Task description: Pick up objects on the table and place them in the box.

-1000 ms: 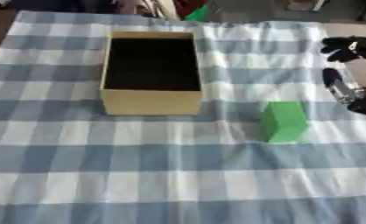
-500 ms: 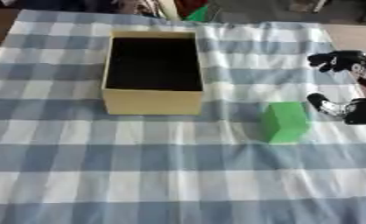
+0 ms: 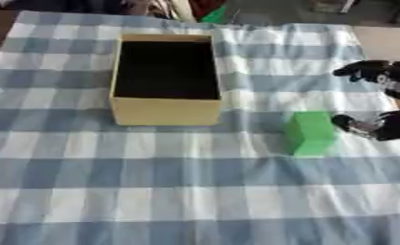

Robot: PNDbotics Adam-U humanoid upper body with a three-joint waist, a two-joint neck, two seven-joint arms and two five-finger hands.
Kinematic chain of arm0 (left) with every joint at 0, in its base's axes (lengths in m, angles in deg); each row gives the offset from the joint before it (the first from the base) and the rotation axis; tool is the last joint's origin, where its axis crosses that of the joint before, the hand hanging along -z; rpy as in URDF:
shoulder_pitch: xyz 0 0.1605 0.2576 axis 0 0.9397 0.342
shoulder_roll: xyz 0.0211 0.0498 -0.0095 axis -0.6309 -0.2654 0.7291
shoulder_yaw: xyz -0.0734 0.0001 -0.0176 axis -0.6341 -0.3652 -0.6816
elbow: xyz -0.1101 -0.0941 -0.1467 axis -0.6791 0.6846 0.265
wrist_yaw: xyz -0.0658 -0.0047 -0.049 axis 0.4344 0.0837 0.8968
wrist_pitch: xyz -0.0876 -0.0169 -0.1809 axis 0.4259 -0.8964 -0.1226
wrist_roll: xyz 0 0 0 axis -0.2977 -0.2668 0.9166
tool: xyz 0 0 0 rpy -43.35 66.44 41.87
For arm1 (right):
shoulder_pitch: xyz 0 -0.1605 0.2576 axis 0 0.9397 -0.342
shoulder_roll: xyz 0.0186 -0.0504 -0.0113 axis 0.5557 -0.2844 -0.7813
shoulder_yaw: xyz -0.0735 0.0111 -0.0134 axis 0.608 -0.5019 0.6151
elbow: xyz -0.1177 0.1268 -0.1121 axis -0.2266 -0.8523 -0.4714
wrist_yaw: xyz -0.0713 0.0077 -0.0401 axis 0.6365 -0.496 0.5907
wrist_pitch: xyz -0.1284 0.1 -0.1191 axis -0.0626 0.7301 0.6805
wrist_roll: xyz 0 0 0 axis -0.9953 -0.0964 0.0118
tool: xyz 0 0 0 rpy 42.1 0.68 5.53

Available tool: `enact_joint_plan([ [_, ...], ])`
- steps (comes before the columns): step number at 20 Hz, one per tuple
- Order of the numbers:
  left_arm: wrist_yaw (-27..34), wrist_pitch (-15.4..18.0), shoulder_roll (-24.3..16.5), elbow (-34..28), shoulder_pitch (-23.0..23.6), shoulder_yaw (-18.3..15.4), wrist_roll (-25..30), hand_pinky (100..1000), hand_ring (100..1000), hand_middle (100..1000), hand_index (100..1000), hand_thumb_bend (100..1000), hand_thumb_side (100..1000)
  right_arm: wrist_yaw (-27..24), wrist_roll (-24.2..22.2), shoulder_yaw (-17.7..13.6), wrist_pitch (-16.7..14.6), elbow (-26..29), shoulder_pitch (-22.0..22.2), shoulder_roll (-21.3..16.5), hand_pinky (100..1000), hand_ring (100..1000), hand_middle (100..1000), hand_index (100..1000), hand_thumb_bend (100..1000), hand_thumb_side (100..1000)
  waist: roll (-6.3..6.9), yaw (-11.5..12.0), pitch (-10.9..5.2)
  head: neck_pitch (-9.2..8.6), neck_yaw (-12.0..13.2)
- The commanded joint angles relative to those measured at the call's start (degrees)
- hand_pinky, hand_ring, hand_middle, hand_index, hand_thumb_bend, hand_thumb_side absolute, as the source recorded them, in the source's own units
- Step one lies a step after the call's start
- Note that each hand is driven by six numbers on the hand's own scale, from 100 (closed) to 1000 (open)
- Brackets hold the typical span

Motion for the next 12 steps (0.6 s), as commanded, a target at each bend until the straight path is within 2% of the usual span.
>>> enact_joint_plan([
  [1,-0.1,0.1,-1.3,-1.0,-0.4,-0.1,0.2,692,588,647,740,100,883,0.5,-2.3,0.6,0.3,0.6,-0.9,-3.6,868,905,952,1000,310,633,-0.7,0.1,-1.63,-0.41,-0.4],
  [4,-0.1,0.0,-1.3,-1.0,-0.4,0.0,0.4,692,588,647,740,100,882,0.2,-3.9,1.7,-0.1,-0.5,-1.4,-4.5,869,908,960,1000,326,618,-0.78,0.3,-1.51,-0.56,-0.5],
  [9,-0.1,-0.1,-1.2,-1.0,-0.4,0.1,0.6,692,588,647,740,100,882,0.5,-4.7,2.6,-1.2,-1.0,-2.0,-5.2,868,906,958,1000,409,723,-1.07,0.5,-1.31,-0.55,-0.5],
  [12,-0.1,-0.1,-1.2,-1.0,-0.4,0.1,0.7,692,588,647,740,100,882,1.7,-4.5,3.2,-1.5,-1.8,-2.7,-5.5,866,905,956,1000,414,729,-1.19,0.5,-1.28,-0.51,-0.5],
])
